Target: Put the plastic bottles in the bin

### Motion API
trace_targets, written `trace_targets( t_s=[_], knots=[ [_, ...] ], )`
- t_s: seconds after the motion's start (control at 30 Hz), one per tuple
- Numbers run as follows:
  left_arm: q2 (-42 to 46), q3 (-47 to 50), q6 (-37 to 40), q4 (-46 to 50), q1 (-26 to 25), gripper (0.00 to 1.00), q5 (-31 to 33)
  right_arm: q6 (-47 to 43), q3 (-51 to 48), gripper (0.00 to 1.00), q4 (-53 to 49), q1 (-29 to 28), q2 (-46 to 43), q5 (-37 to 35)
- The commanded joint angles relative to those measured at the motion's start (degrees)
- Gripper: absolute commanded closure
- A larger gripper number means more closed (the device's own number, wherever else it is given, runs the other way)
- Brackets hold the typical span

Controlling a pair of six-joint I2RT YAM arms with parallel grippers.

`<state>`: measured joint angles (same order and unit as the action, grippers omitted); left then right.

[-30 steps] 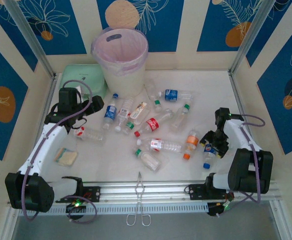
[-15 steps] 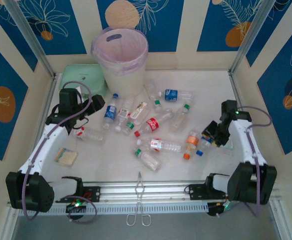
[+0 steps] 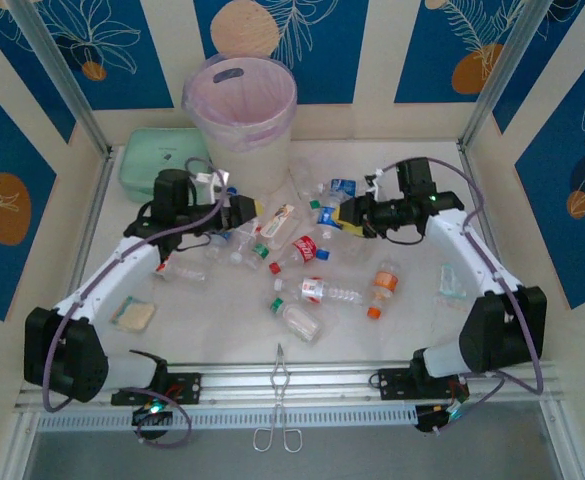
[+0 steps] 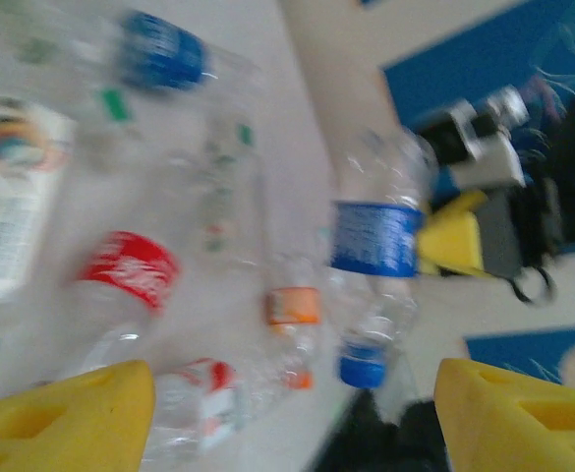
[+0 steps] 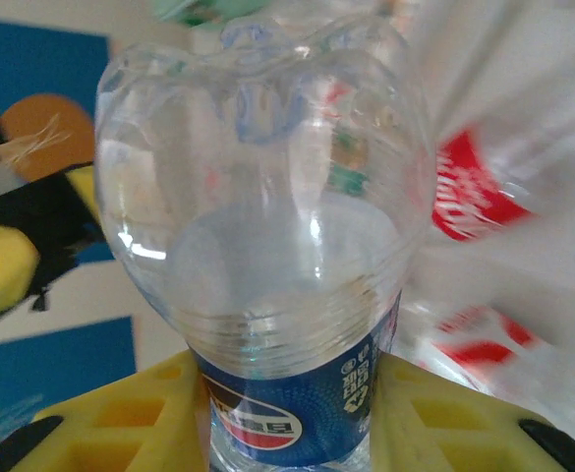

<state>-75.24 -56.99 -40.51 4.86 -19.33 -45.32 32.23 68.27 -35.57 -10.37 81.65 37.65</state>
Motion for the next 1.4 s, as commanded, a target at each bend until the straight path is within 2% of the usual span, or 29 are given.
trace_targets(
  t_s=[0.0,0.1,0.23,0.57,0.6,0.77,0.83,0.9,1.0,1.07,1.3,1.37],
  knots=[
    [-1.3,2.4,-6.9,-15.8,-4.4,0.24,-8.2,-3.0,4.1,0.64,4.0,-1.8,3.0,9.8],
    [-2.9,3.4,-9.7,-23.5,-7.1,0.2,-7.4,-2.7,6.3,0.64,4.9,-3.1,5.8,11.0],
    [-5.4,2.3,-9.9,-25.7,-7.8,0.17,-6.7,-2.6,7.9,0.64,5.9,-5.1,8.3,11.8],
    [-9.6,-2.2,-3.2,-17.6,-8.5,0.16,-5.2,0.9,8.5,0.69,10.4,-7.2,10.3,13.8],
    [-9.8,-2.3,-3.2,-17.5,-8.6,0.18,-4.9,0.8,8.6,0.69,10.4,-7.4,10.4,13.9],
    [-11.2,-2.8,-4.6,-19.3,-8.8,0.4,-5.0,1.3,8.6,0.69,11.0,-7.9,10.3,13.8],
    [-11.5,-2.9,-5.2,-19.8,-8.8,0.46,-5.0,1.3,8.6,0.69,11.1,-8.1,10.2,13.7],
    [-11.8,-2.9,-5.8,-20.5,-8.8,0.45,-5.0,1.5,8.7,0.69,11.3,-8.2,10.4,13.6],
    [-12.6,-2.8,-7.6,-22.9,-8.8,0.36,-5.4,1.5,8.9,0.7,11.1,-8.7,10.6,13.2],
    [-13.1,-2.7,-9.4,-25.2,-8.8,0.36,-5.4,1.4,9.0,0.7,11.1,-9.1,10.8,13.0],
    [-14.5,-2.9,-12.3,-28.1,-8.8,0.52,-5.3,0.8,9.8,0.7,9.6,-9.1,10.7,12.4],
    [-14.4,-3.4,-11.5,-26.4,-8.7,0.56,-4.9,-0.1,10.4,0.62,7.8,-8.7,10.6,11.9]
  ],
)
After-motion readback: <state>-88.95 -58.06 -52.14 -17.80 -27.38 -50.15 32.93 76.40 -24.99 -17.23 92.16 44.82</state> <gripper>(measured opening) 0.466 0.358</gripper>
